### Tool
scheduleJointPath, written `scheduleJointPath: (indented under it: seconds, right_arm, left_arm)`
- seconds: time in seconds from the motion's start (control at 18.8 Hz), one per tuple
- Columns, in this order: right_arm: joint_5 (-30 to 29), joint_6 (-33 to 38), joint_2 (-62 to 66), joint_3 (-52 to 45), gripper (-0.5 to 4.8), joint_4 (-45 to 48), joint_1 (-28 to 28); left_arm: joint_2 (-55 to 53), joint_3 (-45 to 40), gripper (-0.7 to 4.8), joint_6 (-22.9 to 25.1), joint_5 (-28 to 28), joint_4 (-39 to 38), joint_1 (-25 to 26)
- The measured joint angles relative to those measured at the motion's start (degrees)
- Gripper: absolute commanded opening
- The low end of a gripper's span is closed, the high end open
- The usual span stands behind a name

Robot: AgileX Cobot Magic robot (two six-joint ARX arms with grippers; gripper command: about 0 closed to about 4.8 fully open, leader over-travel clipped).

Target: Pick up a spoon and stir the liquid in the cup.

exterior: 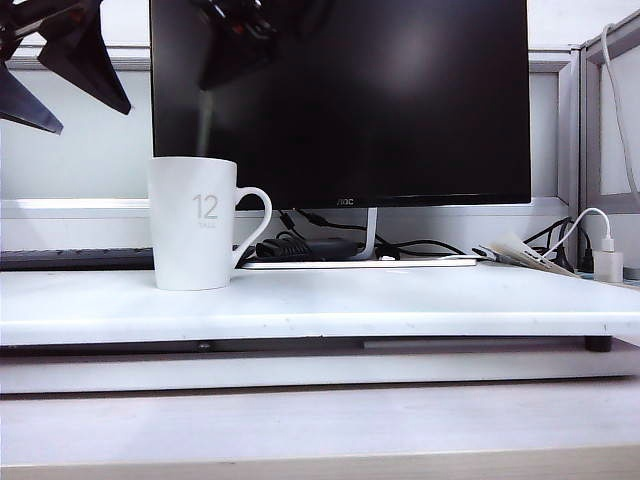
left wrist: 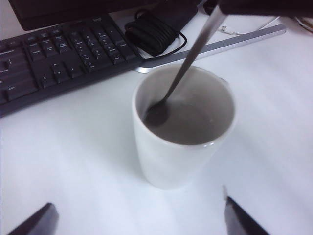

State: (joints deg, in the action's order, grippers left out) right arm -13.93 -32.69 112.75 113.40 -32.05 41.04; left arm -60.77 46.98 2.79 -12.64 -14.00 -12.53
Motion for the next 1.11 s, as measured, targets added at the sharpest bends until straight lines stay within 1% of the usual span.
scheduleJointPath:
  seconds: [0.11, 0.16, 0.21, 0.27, 0.32, 0.37, 0.48, 0.53, 0.58, 0.74, 0.8, 0.9, 1.01, 1.11]
  right_arm:
    - [-4.13, 0.0, 0.0, 0.02, -0.06, -1.44, 0.24]
    - [-5.29, -0.02, 0.0, 0.02, -0.06, -3.02, 0.28]
    - [-5.44, -0.11, 0.0, 0.04, -0.06, -4.22, 0.28]
    - [-5.38, -0.42, 0.0, 0.07, -0.06, -7.54, 0.2]
    - [-4.87, -0.87, 0.0, 0.07, -0.06, -9.44, 0.07]
    - [-2.97, -1.18, 0.0, 0.07, -0.06, -10.6, 0.0]
    - [2.12, -1.25, 0.0, 0.07, -0.06, -10.93, 0.0]
    - [4.83, -1.27, 0.0, 0.04, -0.06, -9.62, 0.0]
    - [5.86, -1.22, 0.0, 0.04, -0.06, -7.85, 0.13]
    - [6.29, -0.61, 0.0, 0.04, -0.06, -3.19, 0.48]
    - [5.46, -0.59, 0.0, 0.02, -0.06, -1.79, 0.96]
    - [0.33, -0.66, 0.0, 0.04, -0.06, -0.81, 1.66]
    - [-0.83, -0.7, 0.0, 0.04, -0.06, -1.42, 2.03]
    - [-0.87, -1.68, 0.0, 0.02, -0.06, -5.27, 2.32]
  left_arm:
    - [0.02, 0.0, 4.79, 0.0, 0.0, 0.0, 0.0]
    - [0.02, 0.0, 4.79, 0.0, 0.0, 0.02, 0.0]
    - [0.02, 0.0, 4.79, 0.0, 0.0, 0.0, 0.0]
    - [0.0, 0.0, 4.79, 0.0, 0.0, 0.0, 0.0]
    - [0.02, 0.0, 4.79, 0.0, 0.0, 0.0, 0.0]
    - [0.0, 0.0, 4.79, 0.0, 0.0, 0.0, 0.0]
    - [0.0, 0.0, 4.79, 0.0, 0.0, 0.02, 0.0]
    - [0.02, 0.0, 4.79, 0.0, 0.0, 0.0, 0.0]
    - [0.0, 0.0, 4.79, 0.0, 0.0, 0.0, 0.0]
    - [0.0, 0.0, 4.79, -0.02, 0.0, 0.0, 0.0]
    - [0.02, 0.0, 4.79, -0.02, 0.0, 0.0, 0.0]
    - [0.02, 0.0, 4.79, -0.02, 0.0, -0.37, 0.0]
    - [0.0, 0.0, 4.79, 0.0, 0.0, -0.72, 0.0]
    - [0.02, 0.0, 4.79, 0.0, 0.0, -0.85, 0.0]
